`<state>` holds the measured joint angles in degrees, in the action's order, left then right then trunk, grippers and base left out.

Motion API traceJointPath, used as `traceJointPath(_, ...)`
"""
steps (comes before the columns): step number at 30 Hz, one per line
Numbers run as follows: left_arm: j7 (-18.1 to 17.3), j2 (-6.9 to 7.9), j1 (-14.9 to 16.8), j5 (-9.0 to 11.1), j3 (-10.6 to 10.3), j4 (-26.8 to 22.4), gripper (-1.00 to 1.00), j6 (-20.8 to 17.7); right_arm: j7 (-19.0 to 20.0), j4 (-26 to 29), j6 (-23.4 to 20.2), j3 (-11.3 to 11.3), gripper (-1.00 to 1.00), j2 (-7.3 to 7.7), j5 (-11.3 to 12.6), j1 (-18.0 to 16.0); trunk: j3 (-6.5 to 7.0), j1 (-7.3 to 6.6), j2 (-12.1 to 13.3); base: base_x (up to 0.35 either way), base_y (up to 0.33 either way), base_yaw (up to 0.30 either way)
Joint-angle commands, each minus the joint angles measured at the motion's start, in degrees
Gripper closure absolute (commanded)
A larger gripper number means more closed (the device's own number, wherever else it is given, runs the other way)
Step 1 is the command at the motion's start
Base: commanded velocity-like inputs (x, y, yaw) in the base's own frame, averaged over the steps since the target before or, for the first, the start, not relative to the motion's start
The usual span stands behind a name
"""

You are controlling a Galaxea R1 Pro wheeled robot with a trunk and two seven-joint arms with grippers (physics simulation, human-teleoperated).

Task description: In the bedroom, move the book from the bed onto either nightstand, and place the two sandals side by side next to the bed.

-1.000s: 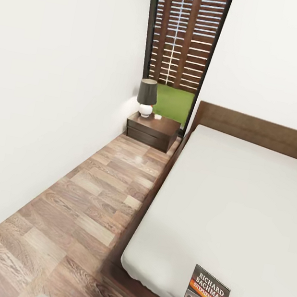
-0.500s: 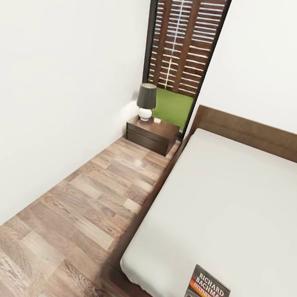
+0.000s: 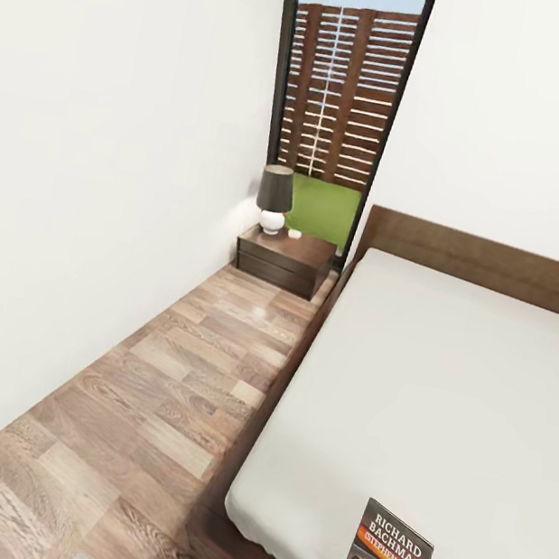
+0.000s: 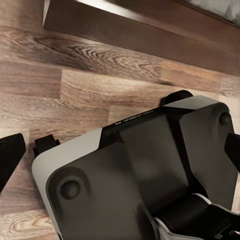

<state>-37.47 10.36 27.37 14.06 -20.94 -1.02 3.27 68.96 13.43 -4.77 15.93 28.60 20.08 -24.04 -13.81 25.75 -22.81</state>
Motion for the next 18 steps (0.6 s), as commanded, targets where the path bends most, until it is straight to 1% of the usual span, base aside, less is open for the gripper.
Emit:
traceJointPath(1, -0.1, 0.01, 0.0, 0.4, -0.5, 0.1, -1.0, 0.3, 0.1, 0.0, -0.5, 0.4, 1.0, 0.05, 0.6, 0.0, -0.01, 0.03, -0.1, 0.0, 0.0, 0.0)
traceJointPath(4, -0.1, -0.03, 0.0, 0.4, -0.5, 0.1, -1.0, 0.3, 0.1, 0.0, -0.5, 0.4, 1.0, 0.05, 0.6, 0.0, 0.27, 0.03, -0.1, 0.0, 0.0, 0.0)
traceJointPath(8, -0.1, -0.66, 0.0, 0.4, -0.5, 0.1, -1.0, 0.3, 0.1, 0.0, -0.5, 0.4, 1.0, 0.05, 0.6, 0.0, 0.64, 0.03, -0.1, 0.0, 0.0, 0.0)
traceJointPath(18, -0.1, -1.16, -0.2, 0.4, -0.5, 0.1, -1.0, 0.3, 0.0, -0.1, -0.5, 0.4, 1.0, 0.05, 0.6, 0.0, 1.58, 0.03, -0.1, 0.0, 0.0, 0.0)
